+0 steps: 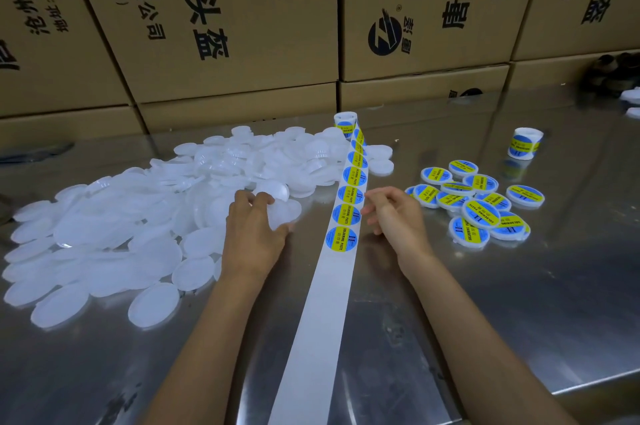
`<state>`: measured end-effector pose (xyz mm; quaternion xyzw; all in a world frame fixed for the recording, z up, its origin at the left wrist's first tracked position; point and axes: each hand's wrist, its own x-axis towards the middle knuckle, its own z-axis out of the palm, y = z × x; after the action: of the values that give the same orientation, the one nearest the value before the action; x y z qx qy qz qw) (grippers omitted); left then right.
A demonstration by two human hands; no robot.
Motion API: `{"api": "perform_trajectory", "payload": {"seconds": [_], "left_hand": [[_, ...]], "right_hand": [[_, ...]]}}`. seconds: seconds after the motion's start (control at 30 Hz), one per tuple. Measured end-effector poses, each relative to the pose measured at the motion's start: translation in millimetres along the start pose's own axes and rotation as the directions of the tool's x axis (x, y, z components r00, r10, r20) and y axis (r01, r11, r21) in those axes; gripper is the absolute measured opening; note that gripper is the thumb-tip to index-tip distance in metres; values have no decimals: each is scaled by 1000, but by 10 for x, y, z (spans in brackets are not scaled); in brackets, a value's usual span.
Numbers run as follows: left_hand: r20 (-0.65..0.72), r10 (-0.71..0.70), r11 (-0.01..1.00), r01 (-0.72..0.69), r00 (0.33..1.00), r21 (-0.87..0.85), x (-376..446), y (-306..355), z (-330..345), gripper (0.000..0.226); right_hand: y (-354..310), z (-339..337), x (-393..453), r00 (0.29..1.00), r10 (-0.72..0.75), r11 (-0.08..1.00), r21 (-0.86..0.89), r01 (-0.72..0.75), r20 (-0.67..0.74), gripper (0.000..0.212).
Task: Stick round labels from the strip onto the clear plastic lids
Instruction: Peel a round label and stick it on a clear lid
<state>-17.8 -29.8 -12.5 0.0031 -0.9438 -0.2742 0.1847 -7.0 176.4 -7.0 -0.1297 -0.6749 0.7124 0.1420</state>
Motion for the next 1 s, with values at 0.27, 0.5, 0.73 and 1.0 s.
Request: {"api": "perform_trajectory", "payload": {"seconds": [0.27,0.5,0.73,1.0], "left_hand": [[-145,-86,933,29,986,-358,-4,104,-93,27],[194,-265,456,300,945,-838,-84,287,-118,20],[281,-194,440,340,940,-831,-128,335,-74,10],[466,-48,311,456,884,-834,-85,382,-32,28]], "right_hand": [[29,71,-63,993,-106,979,-168,114,57,10],[-67,152,-295,893,-210,955,-112,274,397,26],[-34,256,-365,744,-498,776,-153,611,446,13],[-69,219,-324,912,-108,990,-36,133,396,10]]}}
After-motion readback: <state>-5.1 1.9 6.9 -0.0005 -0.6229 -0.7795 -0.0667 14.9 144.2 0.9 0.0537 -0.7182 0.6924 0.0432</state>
